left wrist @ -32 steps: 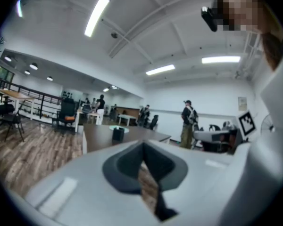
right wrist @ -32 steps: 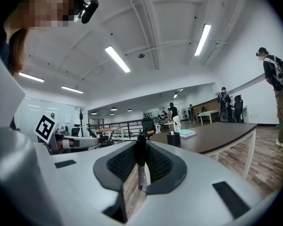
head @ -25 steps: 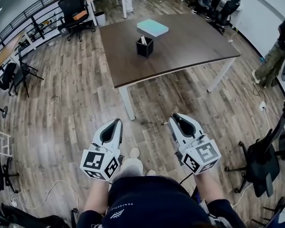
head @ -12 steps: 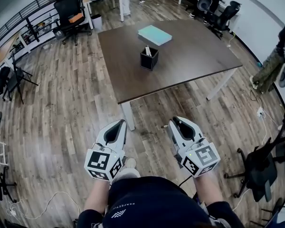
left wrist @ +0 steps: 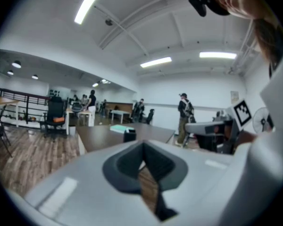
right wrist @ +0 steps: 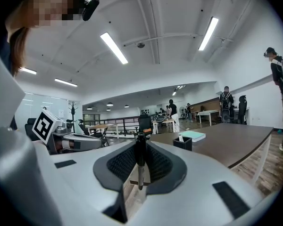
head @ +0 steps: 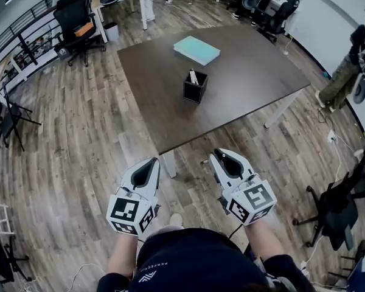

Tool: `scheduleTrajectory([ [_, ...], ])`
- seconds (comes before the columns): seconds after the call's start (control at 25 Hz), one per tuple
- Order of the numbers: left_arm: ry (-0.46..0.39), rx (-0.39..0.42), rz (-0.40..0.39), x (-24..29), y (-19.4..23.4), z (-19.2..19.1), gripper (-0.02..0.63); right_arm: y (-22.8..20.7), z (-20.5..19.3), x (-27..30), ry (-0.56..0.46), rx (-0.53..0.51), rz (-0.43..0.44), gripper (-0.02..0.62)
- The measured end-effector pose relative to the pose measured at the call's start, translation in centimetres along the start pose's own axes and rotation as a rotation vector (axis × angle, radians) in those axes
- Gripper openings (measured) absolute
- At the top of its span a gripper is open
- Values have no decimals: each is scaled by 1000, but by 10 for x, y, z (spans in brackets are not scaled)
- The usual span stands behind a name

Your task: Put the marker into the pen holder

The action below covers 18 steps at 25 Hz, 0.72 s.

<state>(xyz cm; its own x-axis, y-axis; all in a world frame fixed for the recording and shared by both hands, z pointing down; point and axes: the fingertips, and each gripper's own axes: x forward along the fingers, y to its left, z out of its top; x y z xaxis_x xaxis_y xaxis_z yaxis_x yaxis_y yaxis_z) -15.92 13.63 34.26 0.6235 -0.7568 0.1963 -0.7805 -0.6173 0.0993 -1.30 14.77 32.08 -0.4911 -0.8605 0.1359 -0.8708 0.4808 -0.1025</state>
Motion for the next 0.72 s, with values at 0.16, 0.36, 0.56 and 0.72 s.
scheduleTrajectory([
  [0.16, 6, 11, -28, 5, 19, -1, 6, 3, 0, 19, -6, -2, -32, 52],
  [0.36, -20, 2, -42, 16, 38, 8, 6, 4, 14, 37, -23, -21, -45, 52],
  [0.56, -19, 9, -54, 39, 42, 12, 6, -12, 21, 53, -32, -30, -42, 52],
  [0.72, -12, 16, -34, 63, 48, 13, 6, -35, 23, 74, -41, -18, -24, 52],
])
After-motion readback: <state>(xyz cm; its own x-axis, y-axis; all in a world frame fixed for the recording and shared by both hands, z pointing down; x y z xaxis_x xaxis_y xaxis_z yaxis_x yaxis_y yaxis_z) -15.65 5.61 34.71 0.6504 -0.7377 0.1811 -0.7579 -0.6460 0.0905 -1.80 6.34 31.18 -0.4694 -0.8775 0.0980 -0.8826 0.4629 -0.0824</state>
